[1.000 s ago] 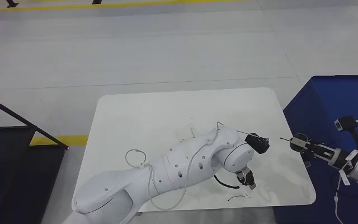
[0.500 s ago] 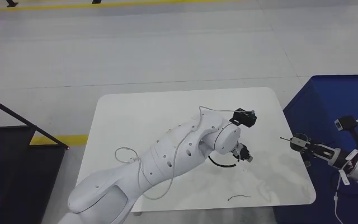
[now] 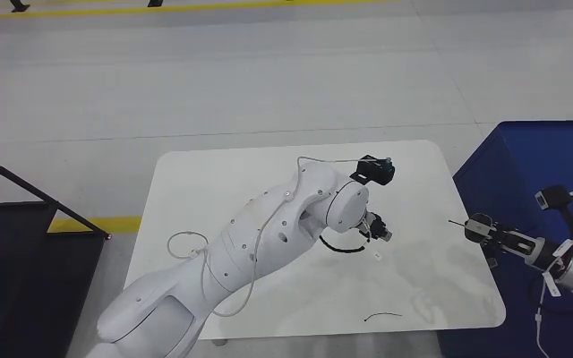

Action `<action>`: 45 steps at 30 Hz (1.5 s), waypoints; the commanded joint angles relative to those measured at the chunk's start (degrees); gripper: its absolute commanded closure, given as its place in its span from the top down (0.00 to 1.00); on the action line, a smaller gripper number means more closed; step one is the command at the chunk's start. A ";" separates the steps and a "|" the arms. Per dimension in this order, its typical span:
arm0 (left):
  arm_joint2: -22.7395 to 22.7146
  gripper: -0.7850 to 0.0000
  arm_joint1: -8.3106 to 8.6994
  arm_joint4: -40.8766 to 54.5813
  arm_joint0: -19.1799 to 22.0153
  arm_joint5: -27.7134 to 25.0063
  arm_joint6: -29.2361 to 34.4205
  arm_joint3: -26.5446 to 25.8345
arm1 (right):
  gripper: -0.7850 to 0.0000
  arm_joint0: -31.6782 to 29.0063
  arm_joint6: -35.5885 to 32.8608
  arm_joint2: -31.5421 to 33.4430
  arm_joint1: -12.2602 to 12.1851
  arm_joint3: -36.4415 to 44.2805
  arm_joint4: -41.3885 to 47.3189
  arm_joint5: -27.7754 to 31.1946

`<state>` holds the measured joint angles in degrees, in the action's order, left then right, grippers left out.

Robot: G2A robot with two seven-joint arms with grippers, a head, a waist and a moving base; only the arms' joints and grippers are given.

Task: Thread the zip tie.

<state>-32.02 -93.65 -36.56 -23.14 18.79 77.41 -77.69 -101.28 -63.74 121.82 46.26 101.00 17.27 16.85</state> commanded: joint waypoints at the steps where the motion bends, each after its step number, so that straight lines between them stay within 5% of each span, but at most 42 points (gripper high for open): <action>1: 0.00 1.00 0.00 0.00 0.00 0.00 0.00 0.00 | 0.00 0.00 0.00 0.00 0.00 0.00 0.00 0.00; 5: -0.73 1.00 0.01 1.74 -0.85 0.32 -0.34 0.37 | 0.00 0.00 0.00 0.00 0.00 0.00 0.00 0.00; 8: -7.95 1.00 0.02 13.27 -3.42 7.86 -1.08 1.90 | 0.00 0.00 0.00 0.00 0.00 0.00 0.00 0.00; 10: -8.39 1.00 -0.03 15.48 -3.39 9.48 -1.38 3.40 | 0.00 0.00 0.00 0.00 0.00 0.00 0.00 0.00; 14: -3.48 1.00 -0.80 25.62 -2.83 15.58 -7.45 9.35 | 0.00 0.00 0.00 0.00 0.00 0.00 0.00 0.00; 19: 7.40 1.00 -1.15 42.18 3.56 18.63 -10.51 10.37 | 0.00 0.00 0.00 0.00 0.00 0.00 0.00 0.00; 28: 7.40 1.00 -1.15 42.18 3.56 18.63 -10.51 10.37 | 0.00 0.00 0.00 0.00 0.00 0.00 0.00 0.00; 36: 22.28 1.00 -3.00 26.66 3.18 18.22 -10.12 3.19 | 0.00 0.00 0.00 0.00 0.00 0.00 0.00 0.00; 39: 22.28 1.00 -4.88 18.75 0.16 15.38 -7.27 6.43 | 0.00 0.00 0.00 0.00 0.00 0.00 0.00 0.00; 45: 22.28 1.00 -4.88 18.75 0.16 15.38 -7.27 6.43 | 0.00 0.00 0.00 0.00 0.00 0.00 0.00 0.00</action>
<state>-9.75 -98.52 -17.80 -22.98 34.18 70.12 -71.25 -101.28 -63.74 121.82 46.26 101.00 17.27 16.85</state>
